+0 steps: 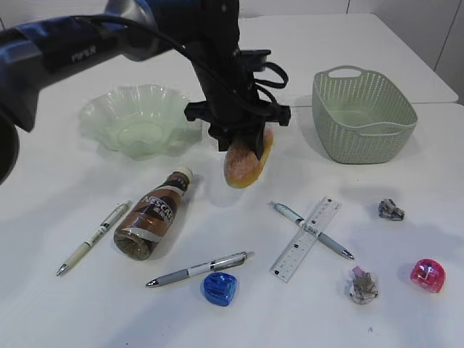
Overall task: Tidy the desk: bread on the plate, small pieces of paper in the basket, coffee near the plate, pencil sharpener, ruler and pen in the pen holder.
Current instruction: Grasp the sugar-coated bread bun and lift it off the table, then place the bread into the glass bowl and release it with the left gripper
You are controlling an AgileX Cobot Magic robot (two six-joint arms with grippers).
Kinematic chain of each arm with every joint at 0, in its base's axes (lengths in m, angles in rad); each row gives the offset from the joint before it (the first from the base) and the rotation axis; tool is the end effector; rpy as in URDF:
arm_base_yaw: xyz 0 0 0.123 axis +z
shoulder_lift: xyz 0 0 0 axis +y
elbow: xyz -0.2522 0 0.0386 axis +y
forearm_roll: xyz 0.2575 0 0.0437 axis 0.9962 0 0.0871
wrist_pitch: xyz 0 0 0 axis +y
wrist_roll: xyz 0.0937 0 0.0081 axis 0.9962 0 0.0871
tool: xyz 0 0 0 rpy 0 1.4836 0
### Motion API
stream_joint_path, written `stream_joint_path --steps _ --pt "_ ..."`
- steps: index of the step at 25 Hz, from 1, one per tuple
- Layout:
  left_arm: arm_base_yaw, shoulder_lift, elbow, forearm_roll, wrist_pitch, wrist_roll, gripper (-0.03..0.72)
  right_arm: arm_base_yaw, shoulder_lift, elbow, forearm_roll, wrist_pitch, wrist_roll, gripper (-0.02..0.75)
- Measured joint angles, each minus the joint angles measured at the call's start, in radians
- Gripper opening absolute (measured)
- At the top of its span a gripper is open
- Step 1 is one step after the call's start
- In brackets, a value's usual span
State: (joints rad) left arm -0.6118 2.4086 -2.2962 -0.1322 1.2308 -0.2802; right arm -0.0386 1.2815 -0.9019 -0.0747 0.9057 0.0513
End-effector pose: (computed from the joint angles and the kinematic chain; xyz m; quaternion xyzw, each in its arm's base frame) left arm 0.4051 -0.2985 0.1889 0.1508 0.9739 -0.1261 0.1131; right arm 0.2542 -0.0153 0.2335 0.0269 0.9818 -0.0320 0.1853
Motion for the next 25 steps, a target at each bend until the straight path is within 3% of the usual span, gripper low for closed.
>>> stream_joint_path --steps 7,15,25 --pt "0.035 -0.096 0.000 0.079 0.008 0.000 0.211 0.000 0.000 0.000 0.000 0.000 0.000 0.512" --pt "0.142 -0.176 0.000 0.266 0.011 0.004 0.211 0.000 0.000 0.000 -0.002 0.000 0.000 0.512" --pt "0.302 -0.165 0.000 0.287 -0.049 0.004 0.211 0.000 0.000 0.000 0.000 0.007 0.000 0.512"
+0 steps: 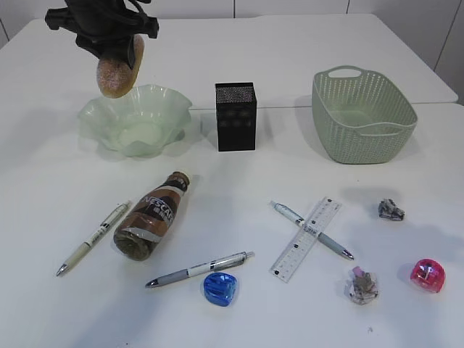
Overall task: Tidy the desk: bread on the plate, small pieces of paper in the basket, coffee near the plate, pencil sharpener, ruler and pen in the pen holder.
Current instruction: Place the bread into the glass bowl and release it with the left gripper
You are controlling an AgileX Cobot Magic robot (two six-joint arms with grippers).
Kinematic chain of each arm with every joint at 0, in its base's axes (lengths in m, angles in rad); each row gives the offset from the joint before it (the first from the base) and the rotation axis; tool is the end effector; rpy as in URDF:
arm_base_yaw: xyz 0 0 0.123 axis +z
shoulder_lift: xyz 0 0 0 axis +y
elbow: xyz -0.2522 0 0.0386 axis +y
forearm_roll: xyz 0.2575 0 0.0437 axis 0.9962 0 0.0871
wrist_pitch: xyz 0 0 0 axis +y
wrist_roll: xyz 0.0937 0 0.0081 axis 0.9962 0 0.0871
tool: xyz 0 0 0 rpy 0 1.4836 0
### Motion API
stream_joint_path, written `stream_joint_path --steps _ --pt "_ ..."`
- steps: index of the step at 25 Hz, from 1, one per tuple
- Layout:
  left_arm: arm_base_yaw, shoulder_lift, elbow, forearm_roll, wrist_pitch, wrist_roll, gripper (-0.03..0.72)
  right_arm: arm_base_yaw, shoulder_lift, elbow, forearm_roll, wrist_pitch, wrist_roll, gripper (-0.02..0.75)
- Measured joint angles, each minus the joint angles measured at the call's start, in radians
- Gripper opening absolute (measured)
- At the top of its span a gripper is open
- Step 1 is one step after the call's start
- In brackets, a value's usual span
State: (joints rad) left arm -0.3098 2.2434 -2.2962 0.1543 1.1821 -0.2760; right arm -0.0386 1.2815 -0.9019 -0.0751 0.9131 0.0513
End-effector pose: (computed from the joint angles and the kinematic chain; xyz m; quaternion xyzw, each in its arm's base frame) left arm 0.4702 -0.1364 0.2732 0.0258 0.9621 -0.0020 0.2715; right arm 0.2536 -0.0154 0.2332 0.0270 0.9825 -0.0322 0.1817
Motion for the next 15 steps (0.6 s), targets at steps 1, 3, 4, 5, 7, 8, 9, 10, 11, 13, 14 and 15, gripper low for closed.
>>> stream_joint_path --steps 1,3,4,5,7,8,9,10,11,13,14,15 --pt "0.009 0.010 -0.001 0.000 -0.019 0.000 0.211 0.000 0.000 0.000 0.000 0.003 0.000 0.512" --pt "0.026 0.040 -0.001 0.000 -0.066 0.000 0.211 0.000 0.000 0.000 0.000 0.017 0.000 0.512" --pt "0.034 0.054 -0.001 0.000 -0.085 0.000 0.211 0.000 0.000 0.000 0.000 0.024 0.000 0.512" --pt "0.043 0.072 -0.001 0.000 -0.109 0.000 0.211 0.000 0.000 0.000 0.000 0.026 0.000 0.512" --pt "0.056 0.106 -0.001 -0.009 -0.153 0.000 0.211 0.000 0.000 0.000 0.000 0.030 0.000 0.512" --pt "0.061 0.119 -0.001 -0.012 -0.167 0.000 0.211 0.000 0.000 0.000 0.000 0.030 0.000 0.512" --pt "0.066 0.134 -0.001 -0.019 -0.182 0.000 0.211 0.000 0.000 0.000 0.000 0.033 0.000 0.512" --pt "0.071 0.148 -0.001 -0.030 -0.195 0.000 0.211 0.000 0.000 0.000 0.000 0.033 0.000 0.512" --pt "0.076 0.158 -0.001 -0.037 -0.204 0.000 0.211 0.000 0.000 0.000 0.000 0.033 0.000 0.512" --pt "0.079 0.180 -0.001 -0.044 -0.219 0.000 0.211 0.000 0.000 0.000 0.000 0.035 0.000 0.512" --pt "0.081 0.190 -0.001 -0.047 -0.228 0.000 0.211 0.000 0.000 0.000 0.000 0.035 0.000 0.512" --pt "0.081 0.197 -0.001 -0.049 -0.231 0.000 0.211 0.000 0.000 0.000 0.000 0.035 0.000 0.512"
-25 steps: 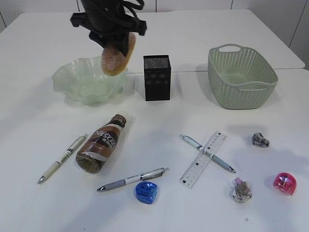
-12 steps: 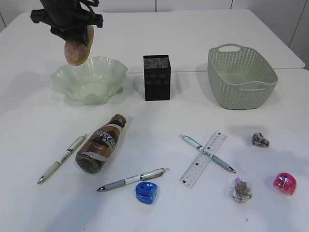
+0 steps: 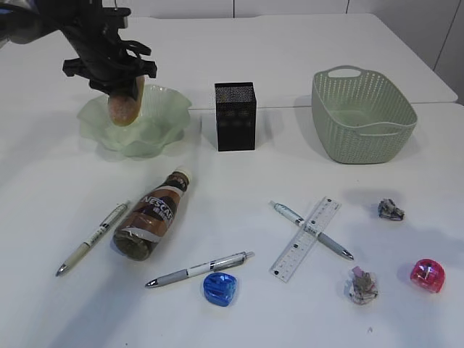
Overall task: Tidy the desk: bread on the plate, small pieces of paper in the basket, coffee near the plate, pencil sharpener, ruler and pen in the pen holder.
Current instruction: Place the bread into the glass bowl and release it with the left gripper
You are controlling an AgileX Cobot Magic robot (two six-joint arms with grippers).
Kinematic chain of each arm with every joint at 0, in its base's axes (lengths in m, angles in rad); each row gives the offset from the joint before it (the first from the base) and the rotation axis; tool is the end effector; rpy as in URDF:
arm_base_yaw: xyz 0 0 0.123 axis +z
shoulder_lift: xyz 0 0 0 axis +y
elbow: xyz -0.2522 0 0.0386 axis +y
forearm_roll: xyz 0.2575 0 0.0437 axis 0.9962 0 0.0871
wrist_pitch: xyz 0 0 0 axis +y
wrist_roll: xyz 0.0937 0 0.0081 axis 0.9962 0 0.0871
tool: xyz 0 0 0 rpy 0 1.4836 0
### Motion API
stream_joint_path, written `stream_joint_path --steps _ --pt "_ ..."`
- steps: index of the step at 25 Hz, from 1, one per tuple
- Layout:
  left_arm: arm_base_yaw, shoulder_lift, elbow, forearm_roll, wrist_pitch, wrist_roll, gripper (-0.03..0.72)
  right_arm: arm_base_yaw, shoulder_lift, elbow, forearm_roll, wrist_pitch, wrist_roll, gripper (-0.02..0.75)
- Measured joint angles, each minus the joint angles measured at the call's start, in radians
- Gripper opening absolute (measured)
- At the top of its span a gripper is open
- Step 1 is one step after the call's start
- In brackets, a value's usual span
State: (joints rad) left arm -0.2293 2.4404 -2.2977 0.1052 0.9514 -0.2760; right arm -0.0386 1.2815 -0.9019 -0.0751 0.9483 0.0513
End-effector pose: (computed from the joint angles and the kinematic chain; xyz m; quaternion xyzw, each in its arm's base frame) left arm 0.5169 -0.1124 0.1837 -0.0050 0.9593 -0.0214 0.2814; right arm 0.2505 -0.0154 0.2321 0.0277 0.9855 -0.0326 0.1644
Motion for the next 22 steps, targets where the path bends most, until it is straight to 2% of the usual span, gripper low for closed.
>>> stream_joint_path --steps 6,12,14,22 --pt "0.006 0.028 0.000 -0.030 -0.005 0.000 0.246 0.000 0.000 0.000 0.000 0.000 0.000 0.512" --pt "0.024 0.028 0.000 -0.064 -0.006 0.000 0.500 0.000 0.000 0.000 0.000 0.000 0.000 0.512" --pt "0.028 0.028 0.000 -0.067 -0.005 0.000 0.552 0.000 0.000 0.000 0.000 0.000 0.000 0.512" --pt "0.035 0.028 0.000 -0.070 0.008 0.000 0.579 0.000 0.000 0.000 0.000 0.000 0.022 0.512"
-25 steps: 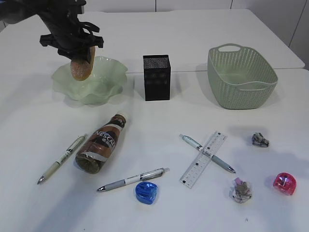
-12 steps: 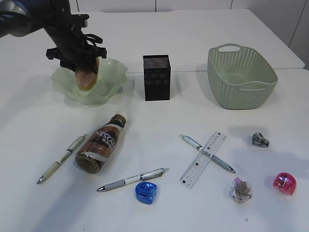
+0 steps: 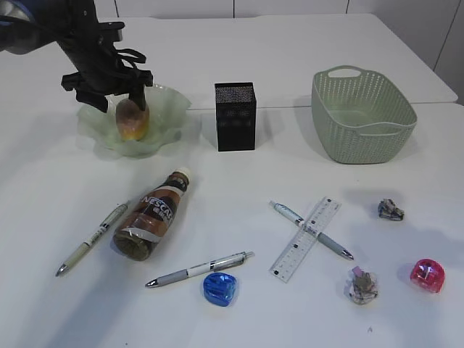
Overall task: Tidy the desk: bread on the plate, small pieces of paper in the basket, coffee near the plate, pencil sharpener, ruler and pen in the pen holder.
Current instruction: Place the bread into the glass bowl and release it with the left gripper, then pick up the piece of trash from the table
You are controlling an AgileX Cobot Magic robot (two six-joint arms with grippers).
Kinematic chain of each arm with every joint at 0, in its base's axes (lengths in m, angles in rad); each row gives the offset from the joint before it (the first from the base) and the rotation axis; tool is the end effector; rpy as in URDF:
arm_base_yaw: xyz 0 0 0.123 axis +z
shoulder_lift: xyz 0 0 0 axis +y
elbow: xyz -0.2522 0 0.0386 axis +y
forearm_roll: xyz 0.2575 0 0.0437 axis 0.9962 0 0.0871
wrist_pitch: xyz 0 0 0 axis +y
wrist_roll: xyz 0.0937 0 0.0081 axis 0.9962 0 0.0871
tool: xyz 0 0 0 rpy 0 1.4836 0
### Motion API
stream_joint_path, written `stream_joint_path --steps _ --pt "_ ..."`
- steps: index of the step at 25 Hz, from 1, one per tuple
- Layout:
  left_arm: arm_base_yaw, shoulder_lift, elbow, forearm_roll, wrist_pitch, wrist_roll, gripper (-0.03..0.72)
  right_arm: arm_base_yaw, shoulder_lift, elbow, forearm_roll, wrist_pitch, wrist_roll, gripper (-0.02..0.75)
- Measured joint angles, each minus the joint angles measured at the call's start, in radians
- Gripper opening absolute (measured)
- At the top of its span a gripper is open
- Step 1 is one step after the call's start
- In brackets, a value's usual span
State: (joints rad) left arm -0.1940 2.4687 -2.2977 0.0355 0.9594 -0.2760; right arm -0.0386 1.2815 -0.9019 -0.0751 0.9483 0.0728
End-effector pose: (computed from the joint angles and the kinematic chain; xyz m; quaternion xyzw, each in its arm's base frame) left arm 0.5203 -0.0994 0.1680 -0.0335 0.9647 -0.0445 0.2574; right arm 0.2505 -0.0154 0.2321 0.0383 0.9851 -0.0309 0.1647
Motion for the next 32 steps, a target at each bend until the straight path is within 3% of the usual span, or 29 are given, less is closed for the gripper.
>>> stream_joint_path --steps 8,14,22,26,32 --pt "0.001 -0.070 -0.038 0.000 0.094 0.028 0.579 0.000 0.000 0.000 0.000 -0.002 0.005 0.512" --pt "0.018 -0.156 -0.038 0.000 0.262 0.066 0.557 0.000 0.000 0.000 0.004 -0.004 0.005 0.512" --pt "0.026 -0.317 -0.034 -0.013 0.287 0.113 0.515 0.000 0.000 0.000 0.043 -0.004 0.005 0.512" --pt "0.026 -0.467 0.052 -0.014 0.287 0.147 0.503 0.000 0.000 0.000 0.049 -0.004 0.003 0.512" --pt "0.026 -0.747 0.368 0.019 0.290 0.178 0.501 0.000 0.000 0.000 0.065 -0.004 0.001 0.512"
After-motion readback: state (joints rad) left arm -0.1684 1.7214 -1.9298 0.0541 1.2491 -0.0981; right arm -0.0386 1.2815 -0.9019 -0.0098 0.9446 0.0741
